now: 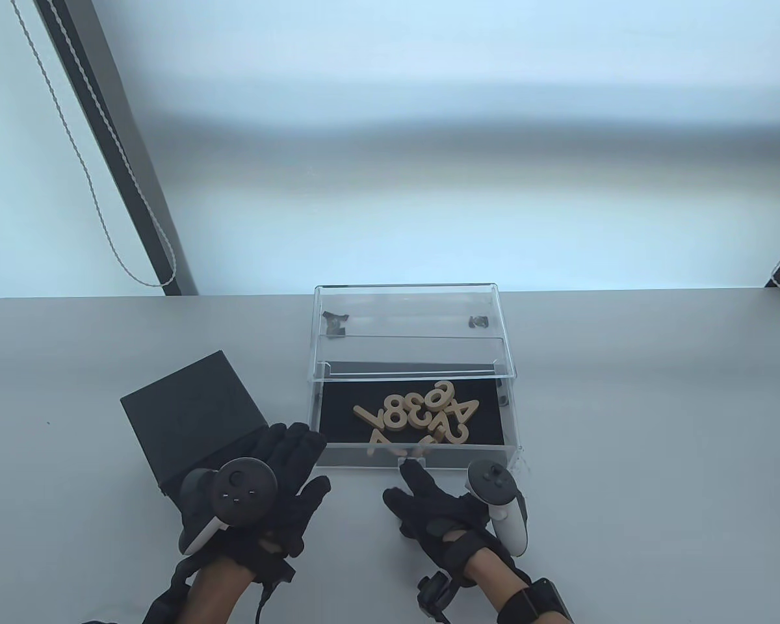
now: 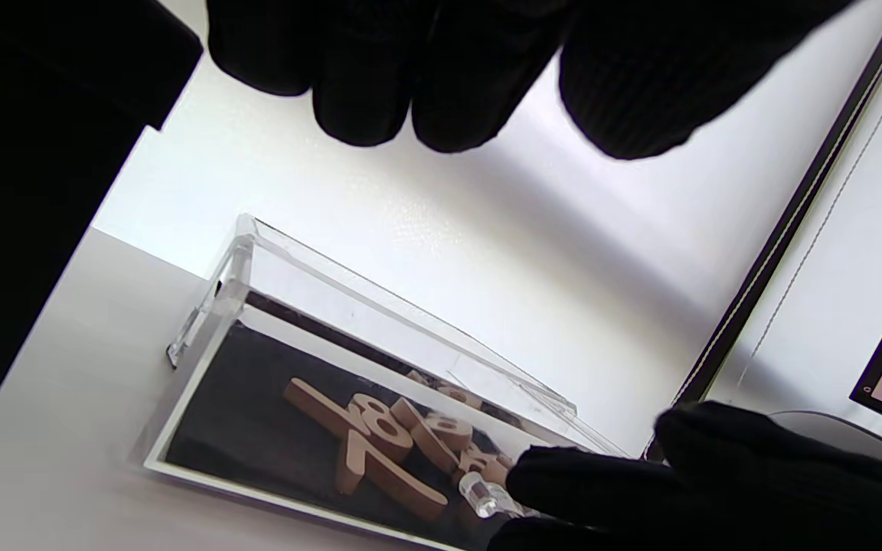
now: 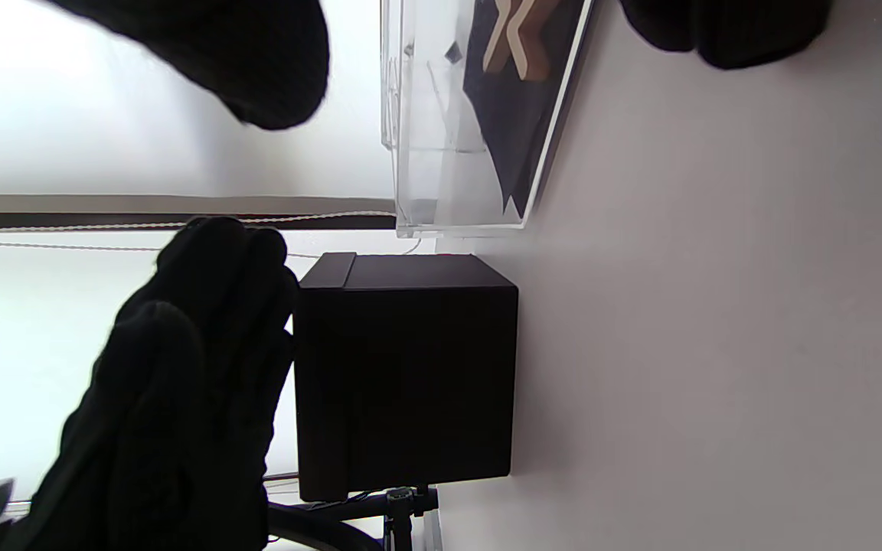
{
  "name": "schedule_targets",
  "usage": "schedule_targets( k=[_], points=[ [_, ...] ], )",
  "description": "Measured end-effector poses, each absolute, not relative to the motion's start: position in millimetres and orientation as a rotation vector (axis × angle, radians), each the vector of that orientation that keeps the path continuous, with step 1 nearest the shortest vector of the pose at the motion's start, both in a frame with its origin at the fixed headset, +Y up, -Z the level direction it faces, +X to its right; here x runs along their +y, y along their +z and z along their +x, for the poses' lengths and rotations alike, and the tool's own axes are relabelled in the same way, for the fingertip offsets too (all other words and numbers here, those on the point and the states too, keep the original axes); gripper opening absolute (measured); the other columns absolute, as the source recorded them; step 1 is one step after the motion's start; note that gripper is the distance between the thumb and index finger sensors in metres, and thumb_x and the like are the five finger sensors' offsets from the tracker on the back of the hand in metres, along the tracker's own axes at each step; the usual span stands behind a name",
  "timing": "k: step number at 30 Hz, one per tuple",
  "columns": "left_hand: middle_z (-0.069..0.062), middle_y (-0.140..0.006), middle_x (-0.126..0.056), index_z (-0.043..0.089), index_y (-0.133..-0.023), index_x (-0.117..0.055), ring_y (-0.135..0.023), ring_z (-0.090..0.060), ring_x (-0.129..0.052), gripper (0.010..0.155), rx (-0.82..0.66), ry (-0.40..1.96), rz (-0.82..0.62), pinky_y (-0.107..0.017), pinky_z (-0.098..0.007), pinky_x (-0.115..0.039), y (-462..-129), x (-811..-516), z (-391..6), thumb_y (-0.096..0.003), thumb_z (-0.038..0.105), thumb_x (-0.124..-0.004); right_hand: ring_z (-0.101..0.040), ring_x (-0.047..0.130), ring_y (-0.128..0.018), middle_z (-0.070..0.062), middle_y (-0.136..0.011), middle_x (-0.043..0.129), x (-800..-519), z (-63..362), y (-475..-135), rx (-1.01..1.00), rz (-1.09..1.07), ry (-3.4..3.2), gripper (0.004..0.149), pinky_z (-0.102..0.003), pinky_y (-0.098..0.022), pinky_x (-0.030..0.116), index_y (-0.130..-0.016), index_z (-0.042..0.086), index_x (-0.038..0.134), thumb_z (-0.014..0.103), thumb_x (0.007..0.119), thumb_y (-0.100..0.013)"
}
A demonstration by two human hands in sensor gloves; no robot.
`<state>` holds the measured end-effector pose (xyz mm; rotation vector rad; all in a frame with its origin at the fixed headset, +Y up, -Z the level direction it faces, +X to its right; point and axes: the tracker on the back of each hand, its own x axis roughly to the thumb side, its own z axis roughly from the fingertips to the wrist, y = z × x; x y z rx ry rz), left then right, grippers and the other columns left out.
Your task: Pour number blocks into a drawer
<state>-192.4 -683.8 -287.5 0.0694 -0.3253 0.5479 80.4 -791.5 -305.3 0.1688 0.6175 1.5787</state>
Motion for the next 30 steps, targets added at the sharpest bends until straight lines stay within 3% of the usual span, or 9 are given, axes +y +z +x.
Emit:
schedule_targets(
  k=[6, 15, 30],
  points=[
    [-0.012, -0.116, -0.058, 0.023, -0.103, -0.060, -0.106, -0.041, -0.047, 0.067, -0.331, 0.529, 0.029, -0.075, -0.065, -0.026, -288, -692, -188, -0.0454, 0.056, -0.072, -0.060, 0.045, -0.092, -0.032, -0.102, 0.010, -799, 79, -309, 0.582, 0.159, 1.550, 0.089, -0.064, -0.065, 0.058, -0.101, 0.007, 0.016, 0.051, 0.074, -0.051],
    [-0.012, -0.115, -0.058, 0.023, -0.103, -0.060, -0.106, -0.041, -0.048, 0.067, -0.323, 0.523, -0.022, -0.075, -0.065, -0.027, -291, -702, -186, -0.0455, 0.056, -0.071, -0.061, 0.041, -0.093, -0.039, -0.098, 0.016, -794, 79, -313, 0.549, 0.176, 1.582, 0.090, -0.068, -0.065, 0.055, -0.100, 0.003, 0.016, 0.052, 0.074, -0.051],
    [-0.012, -0.115, -0.059, 0.023, -0.103, -0.061, -0.106, -0.042, -0.048, 0.067, -0.298, 0.517, -0.078, -0.075, -0.065, -0.027, -293, -706, -189, -0.0454, 0.056, -0.071, -0.063, 0.044, -0.092, -0.041, -0.098, 0.019, -794, 87, -334, 0.486, 0.136, 1.608, 0.090, -0.069, -0.064, 0.055, -0.101, 0.002, 0.019, 0.051, 0.074, -0.050]
  ],
)
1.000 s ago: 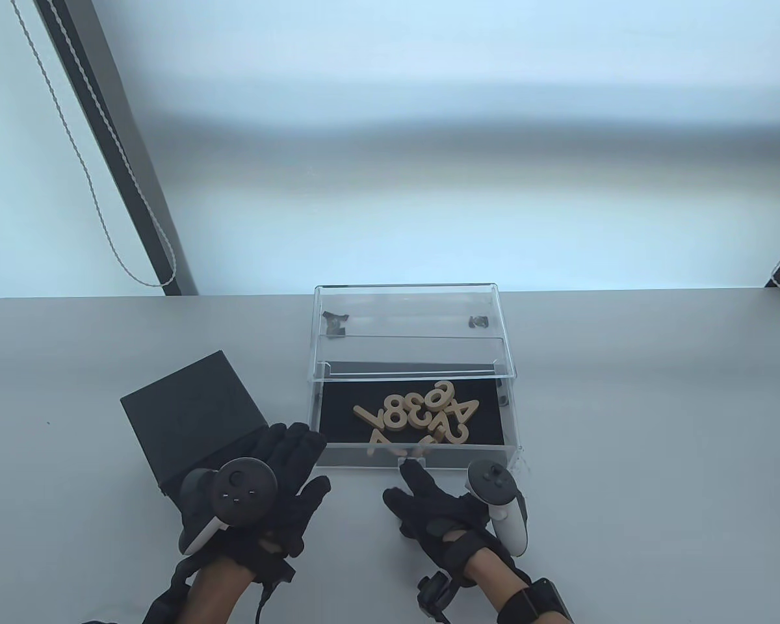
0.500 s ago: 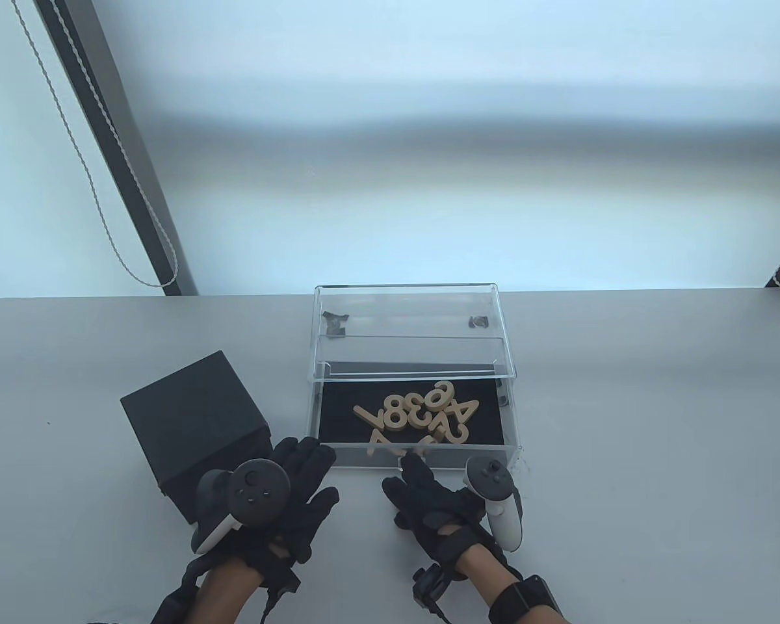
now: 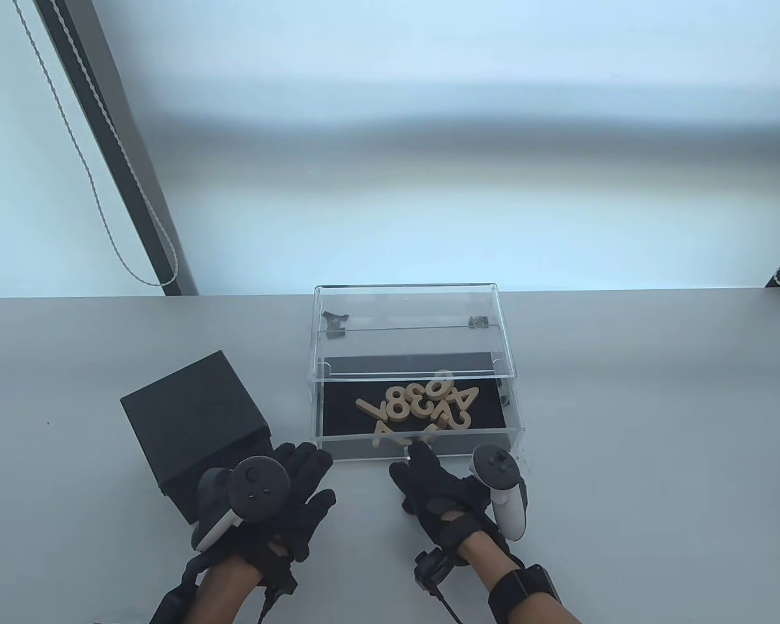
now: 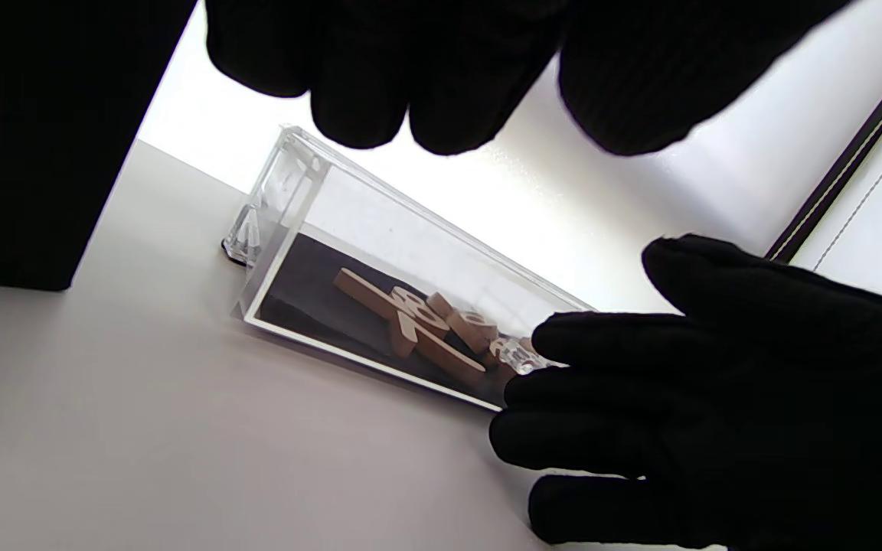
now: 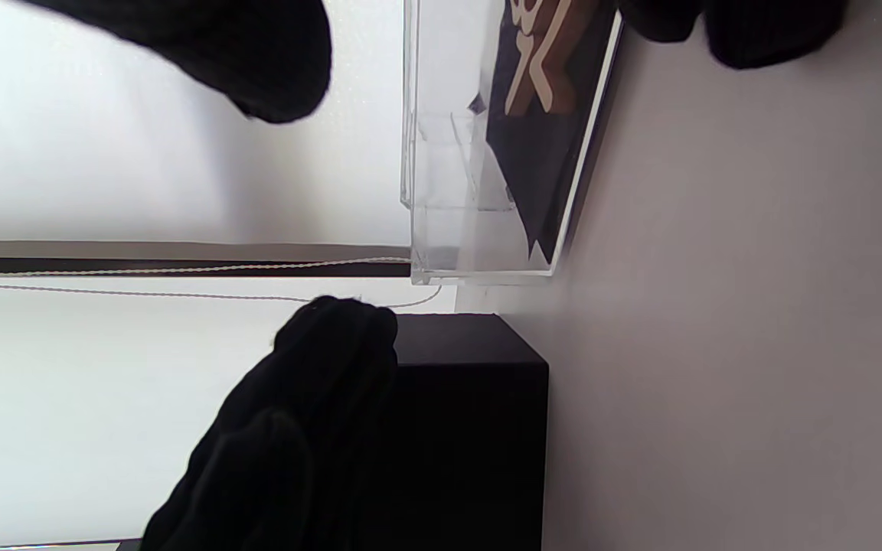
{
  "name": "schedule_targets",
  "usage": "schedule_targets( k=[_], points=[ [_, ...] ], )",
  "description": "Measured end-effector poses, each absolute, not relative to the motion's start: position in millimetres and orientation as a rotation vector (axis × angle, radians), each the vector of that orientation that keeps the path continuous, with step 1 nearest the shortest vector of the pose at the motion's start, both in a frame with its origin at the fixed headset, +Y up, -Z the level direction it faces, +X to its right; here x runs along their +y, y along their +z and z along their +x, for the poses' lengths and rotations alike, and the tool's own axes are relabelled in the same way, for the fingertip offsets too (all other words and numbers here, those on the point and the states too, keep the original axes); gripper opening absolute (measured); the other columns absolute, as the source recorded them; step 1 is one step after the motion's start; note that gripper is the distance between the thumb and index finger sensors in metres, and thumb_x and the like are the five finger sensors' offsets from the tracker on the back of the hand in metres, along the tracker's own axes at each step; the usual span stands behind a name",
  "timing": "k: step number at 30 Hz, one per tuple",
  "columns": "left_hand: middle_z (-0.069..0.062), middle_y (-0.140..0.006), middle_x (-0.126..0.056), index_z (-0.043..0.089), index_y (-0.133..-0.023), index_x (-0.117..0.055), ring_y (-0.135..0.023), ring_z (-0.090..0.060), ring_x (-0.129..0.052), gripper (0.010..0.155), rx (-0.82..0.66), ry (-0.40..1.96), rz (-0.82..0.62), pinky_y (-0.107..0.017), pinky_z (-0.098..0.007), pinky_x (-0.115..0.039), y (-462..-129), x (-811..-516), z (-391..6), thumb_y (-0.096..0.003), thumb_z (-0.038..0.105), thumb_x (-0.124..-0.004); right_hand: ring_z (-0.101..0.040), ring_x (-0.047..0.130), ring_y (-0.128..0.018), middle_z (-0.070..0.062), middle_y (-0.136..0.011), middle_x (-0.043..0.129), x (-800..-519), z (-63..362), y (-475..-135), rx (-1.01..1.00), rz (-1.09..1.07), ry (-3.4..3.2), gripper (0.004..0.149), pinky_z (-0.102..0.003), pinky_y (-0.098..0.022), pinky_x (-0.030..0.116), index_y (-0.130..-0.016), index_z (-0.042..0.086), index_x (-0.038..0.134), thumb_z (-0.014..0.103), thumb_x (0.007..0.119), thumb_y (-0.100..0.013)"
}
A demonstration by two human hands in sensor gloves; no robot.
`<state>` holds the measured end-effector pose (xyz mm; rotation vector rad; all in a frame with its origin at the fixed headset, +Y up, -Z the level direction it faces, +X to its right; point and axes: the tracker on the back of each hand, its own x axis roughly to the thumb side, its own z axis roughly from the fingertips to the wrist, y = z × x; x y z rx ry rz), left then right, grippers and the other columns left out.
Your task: Pour number blocks into a drawer
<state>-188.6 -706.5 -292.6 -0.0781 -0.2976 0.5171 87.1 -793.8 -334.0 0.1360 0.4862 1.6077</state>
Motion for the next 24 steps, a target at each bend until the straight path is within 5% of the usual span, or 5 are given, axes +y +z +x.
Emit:
schedule_targets(
  k=[24],
  points=[
    [-0.013, -0.115, -0.059, 0.022, -0.103, -0.061, -0.106, -0.042, -0.048, 0.067, -0.273, 0.513, -0.148, -0.075, -0.065, -0.027, -295, -711, -190, -0.0456, 0.056, -0.071, -0.064, 0.041, -0.092, -0.041, -0.098, 0.018, -796, 73, -401, 0.454, 0.096, 1.647, 0.089, -0.069, -0.062, 0.059, -0.101, 0.002, 0.019, 0.052, 0.073, -0.052]
  ],
)
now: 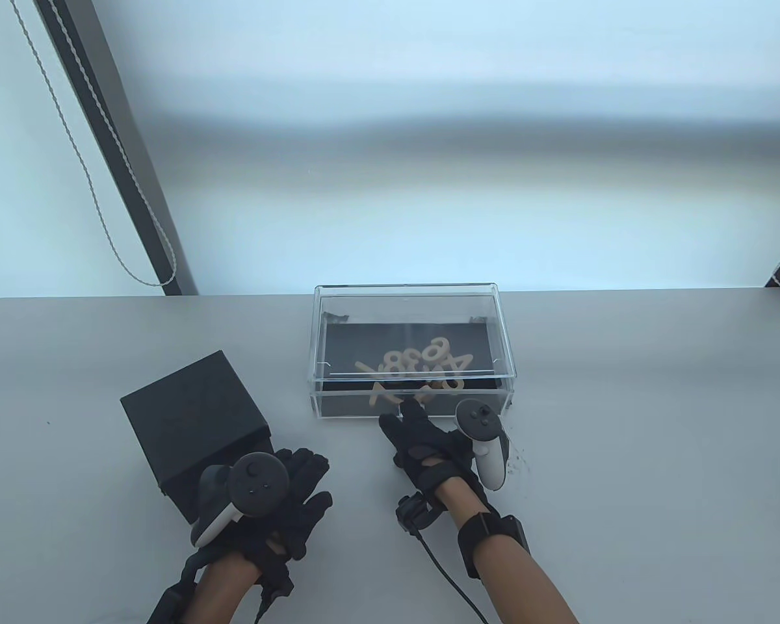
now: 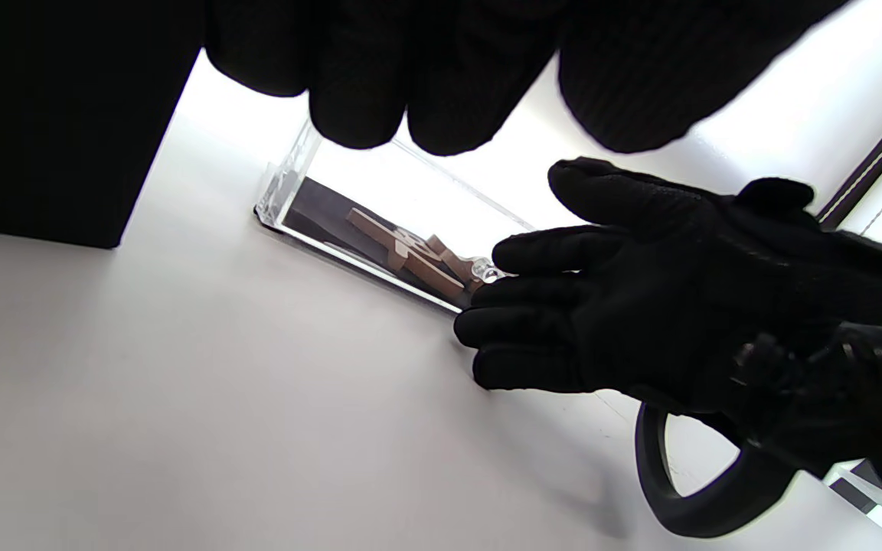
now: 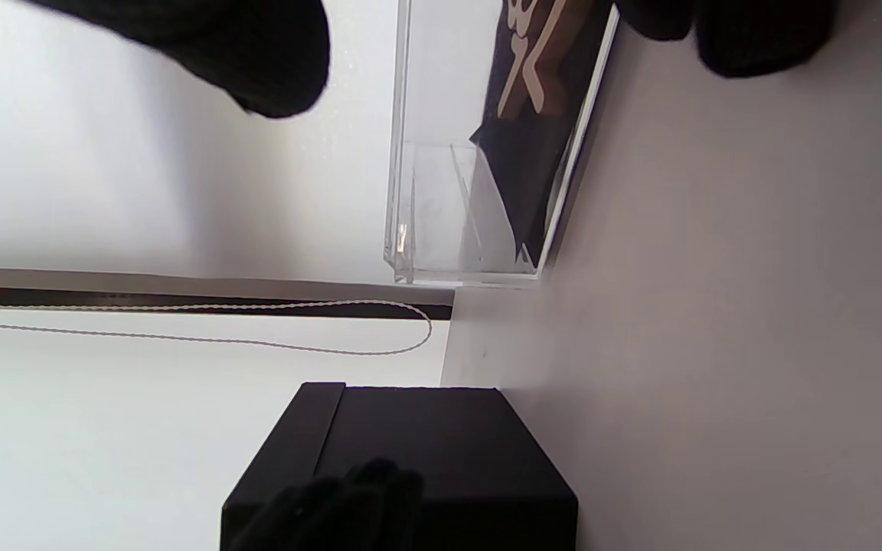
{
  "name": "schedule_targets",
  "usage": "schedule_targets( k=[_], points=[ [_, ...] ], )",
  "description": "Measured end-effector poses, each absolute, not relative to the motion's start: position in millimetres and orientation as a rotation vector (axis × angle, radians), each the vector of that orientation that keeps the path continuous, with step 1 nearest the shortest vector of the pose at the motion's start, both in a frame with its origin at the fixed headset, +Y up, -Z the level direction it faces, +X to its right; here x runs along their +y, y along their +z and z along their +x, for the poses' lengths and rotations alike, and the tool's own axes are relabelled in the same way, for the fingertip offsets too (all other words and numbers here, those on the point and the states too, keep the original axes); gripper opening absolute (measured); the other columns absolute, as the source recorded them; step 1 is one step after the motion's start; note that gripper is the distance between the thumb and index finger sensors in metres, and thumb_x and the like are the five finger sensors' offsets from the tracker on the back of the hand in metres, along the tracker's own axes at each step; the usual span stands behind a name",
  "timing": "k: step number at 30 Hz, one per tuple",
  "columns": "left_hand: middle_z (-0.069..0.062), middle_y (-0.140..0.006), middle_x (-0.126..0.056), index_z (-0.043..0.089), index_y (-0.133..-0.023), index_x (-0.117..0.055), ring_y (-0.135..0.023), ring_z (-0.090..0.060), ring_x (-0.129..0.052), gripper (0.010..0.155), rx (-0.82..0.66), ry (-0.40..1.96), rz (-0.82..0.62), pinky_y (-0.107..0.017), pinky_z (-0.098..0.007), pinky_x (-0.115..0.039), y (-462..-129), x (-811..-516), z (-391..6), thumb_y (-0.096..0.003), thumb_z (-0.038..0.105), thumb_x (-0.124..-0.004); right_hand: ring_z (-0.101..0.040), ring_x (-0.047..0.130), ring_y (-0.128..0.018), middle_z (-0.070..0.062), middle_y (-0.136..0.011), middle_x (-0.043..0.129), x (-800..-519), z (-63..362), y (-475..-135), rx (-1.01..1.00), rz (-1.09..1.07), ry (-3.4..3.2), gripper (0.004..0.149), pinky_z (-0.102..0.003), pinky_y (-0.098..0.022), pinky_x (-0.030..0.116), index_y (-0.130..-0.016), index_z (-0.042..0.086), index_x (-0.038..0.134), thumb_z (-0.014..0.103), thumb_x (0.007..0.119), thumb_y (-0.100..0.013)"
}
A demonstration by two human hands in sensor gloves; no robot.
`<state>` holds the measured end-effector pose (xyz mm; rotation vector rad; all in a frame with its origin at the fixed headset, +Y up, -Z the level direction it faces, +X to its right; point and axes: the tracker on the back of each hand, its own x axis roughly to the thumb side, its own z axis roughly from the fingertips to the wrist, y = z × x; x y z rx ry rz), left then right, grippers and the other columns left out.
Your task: Pour number blocks into a drawer
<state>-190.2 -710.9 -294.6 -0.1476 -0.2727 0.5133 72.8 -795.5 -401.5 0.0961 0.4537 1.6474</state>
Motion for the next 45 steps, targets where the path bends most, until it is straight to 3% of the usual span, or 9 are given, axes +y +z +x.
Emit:
schedule_targets(
  k=[19, 45],
  points=[
    [-0.013, -0.115, -0.059, 0.022, -0.103, -0.061, -0.105, -0.042, -0.048, 0.067, -0.271, 0.517, -0.158, -0.074, -0.065, -0.027, -297, -712, -192, -0.0457, 0.056, -0.070, -0.066, 0.041, -0.090, -0.040, -0.099, 0.016, -796, 72, -413, 0.464, 0.097, 1.644, 0.088, -0.068, -0.063, 0.057, -0.102, 0.002, 0.020, 0.051, 0.073, -0.052],
    [-0.013, -0.115, -0.059, 0.022, -0.103, -0.061, -0.105, -0.042, -0.048, 0.067, -0.267, 0.523, -0.160, -0.074, -0.065, -0.027, -297, -714, -192, -0.0457, 0.056, -0.070, -0.064, 0.051, -0.089, -0.034, -0.103, 0.028, -765, 113, -328, 0.414, 0.275, 1.814, 0.084, -0.073, -0.060, 0.054, -0.102, 0.004, 0.034, 0.051, 0.076, -0.047]
  ],
)
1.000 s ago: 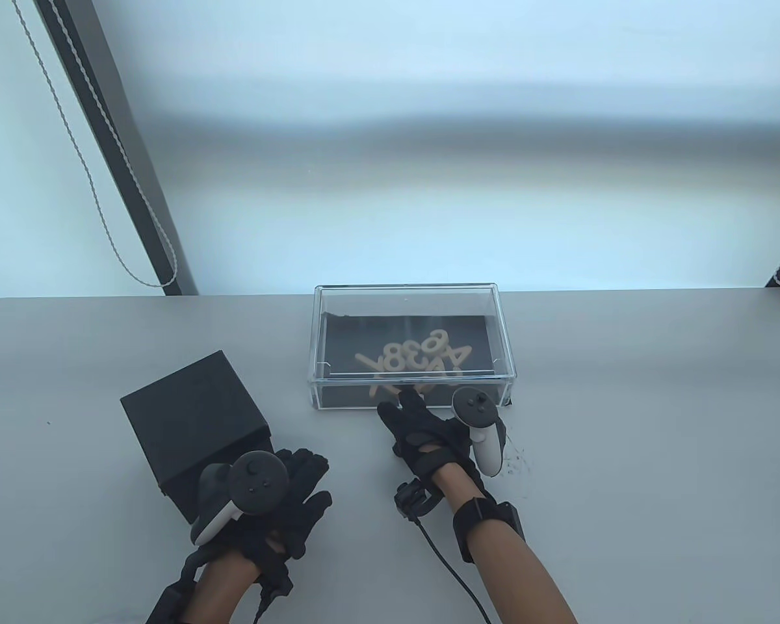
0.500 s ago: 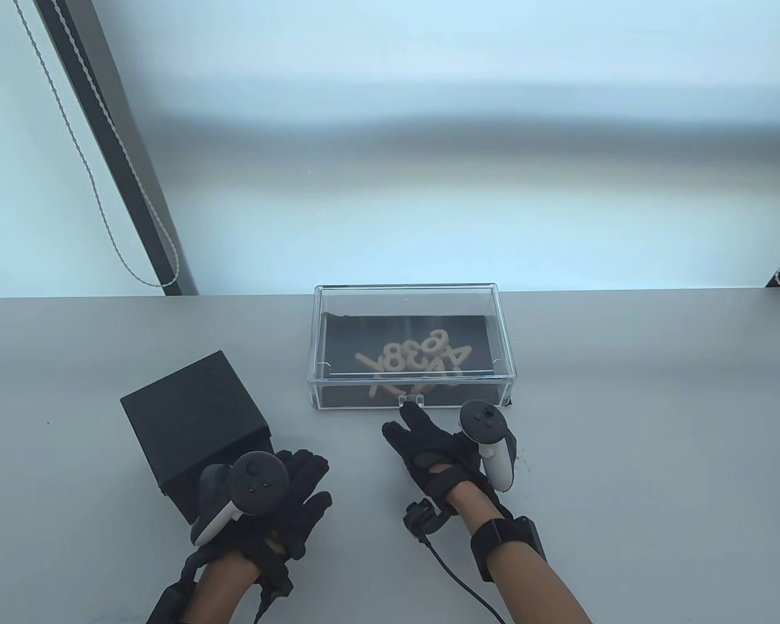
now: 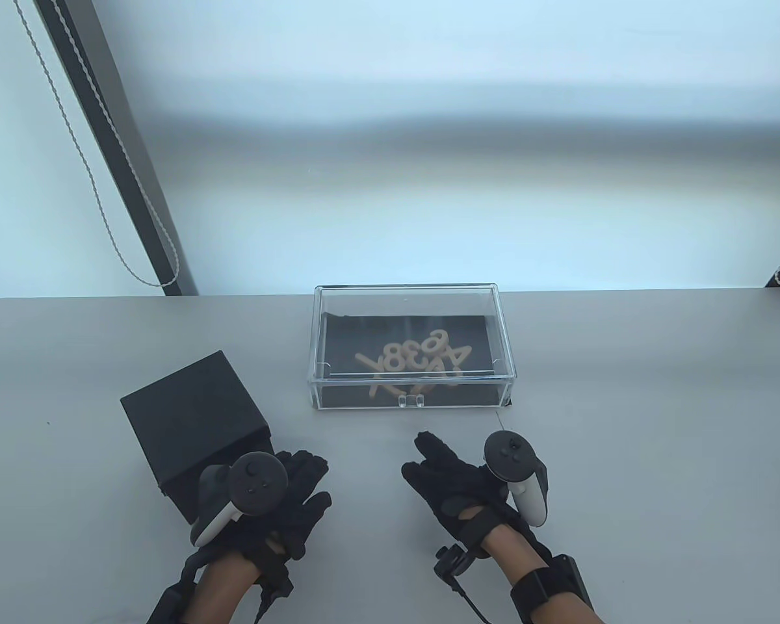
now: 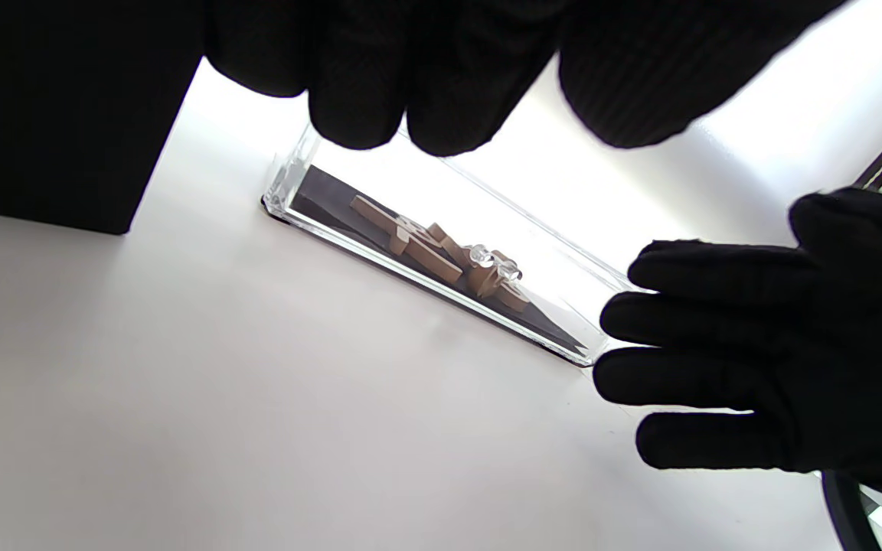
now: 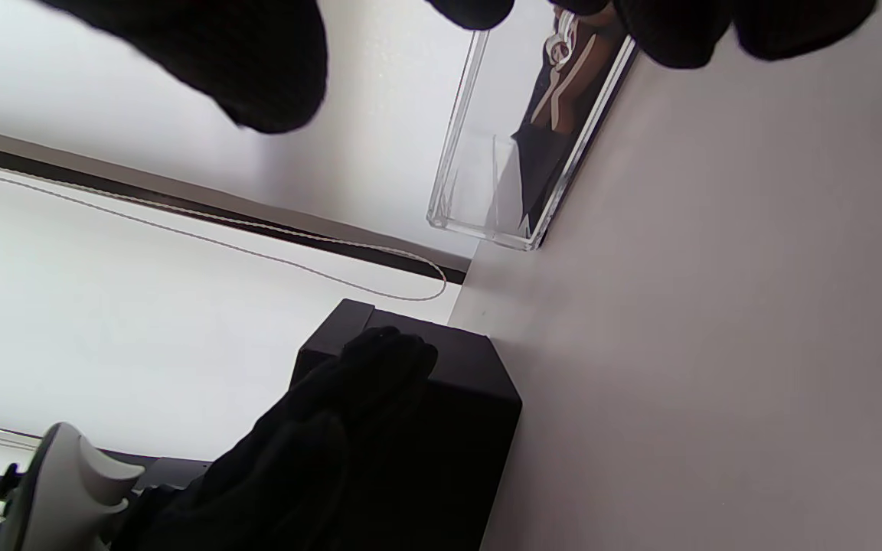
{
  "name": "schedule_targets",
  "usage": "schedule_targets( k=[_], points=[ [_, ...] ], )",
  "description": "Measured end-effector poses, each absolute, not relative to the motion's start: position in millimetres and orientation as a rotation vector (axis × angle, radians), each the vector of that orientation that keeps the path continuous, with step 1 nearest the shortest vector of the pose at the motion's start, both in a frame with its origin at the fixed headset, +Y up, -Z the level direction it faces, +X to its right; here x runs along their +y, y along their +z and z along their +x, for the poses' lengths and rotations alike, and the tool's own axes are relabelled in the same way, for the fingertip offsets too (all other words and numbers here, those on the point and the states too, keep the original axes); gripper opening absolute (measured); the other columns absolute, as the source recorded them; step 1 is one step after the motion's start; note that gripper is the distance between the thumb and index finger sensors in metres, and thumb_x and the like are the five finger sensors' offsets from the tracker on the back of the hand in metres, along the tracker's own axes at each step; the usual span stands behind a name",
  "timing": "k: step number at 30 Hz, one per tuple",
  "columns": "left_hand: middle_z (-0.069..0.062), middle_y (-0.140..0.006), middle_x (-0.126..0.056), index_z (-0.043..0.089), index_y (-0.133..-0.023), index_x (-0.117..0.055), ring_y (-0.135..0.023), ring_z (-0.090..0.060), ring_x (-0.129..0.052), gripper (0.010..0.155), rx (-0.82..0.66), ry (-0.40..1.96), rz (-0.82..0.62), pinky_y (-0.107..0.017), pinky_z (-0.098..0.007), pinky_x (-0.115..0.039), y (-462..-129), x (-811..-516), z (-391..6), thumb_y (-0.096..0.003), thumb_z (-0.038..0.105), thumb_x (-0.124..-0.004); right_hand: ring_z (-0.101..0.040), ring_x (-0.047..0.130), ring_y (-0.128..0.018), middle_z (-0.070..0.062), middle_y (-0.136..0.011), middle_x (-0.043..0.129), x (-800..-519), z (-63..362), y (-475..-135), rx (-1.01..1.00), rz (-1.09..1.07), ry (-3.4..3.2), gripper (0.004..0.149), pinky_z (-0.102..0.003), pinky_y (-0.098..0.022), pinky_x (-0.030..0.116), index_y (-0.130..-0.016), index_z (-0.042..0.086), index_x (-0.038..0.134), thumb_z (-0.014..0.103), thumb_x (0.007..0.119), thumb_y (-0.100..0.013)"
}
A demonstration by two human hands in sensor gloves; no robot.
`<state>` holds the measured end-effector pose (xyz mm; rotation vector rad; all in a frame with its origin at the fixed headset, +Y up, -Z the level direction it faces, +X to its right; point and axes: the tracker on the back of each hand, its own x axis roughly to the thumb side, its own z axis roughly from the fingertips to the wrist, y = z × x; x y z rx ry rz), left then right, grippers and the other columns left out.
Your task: Pour number blocks into a drawer
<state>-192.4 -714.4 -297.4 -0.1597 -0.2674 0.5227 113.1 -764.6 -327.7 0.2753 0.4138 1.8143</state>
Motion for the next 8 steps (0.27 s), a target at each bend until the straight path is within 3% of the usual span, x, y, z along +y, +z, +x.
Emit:
schedule_targets(
  k=[8],
  points=[
    [-0.013, -0.115, -0.060, 0.022, -0.103, -0.061, -0.105, -0.042, -0.048, 0.066, -0.262, 0.510, -0.168, -0.074, -0.065, -0.028, -297, -715, -192, -0.0457, 0.056, -0.070, -0.064, 0.051, -0.089, -0.033, -0.104, 0.029, -765, 127, -300, 0.426, 0.319, 1.838, 0.083, -0.073, -0.060, 0.054, -0.102, 0.004, 0.035, 0.051, 0.076, -0.047]
  ],
)
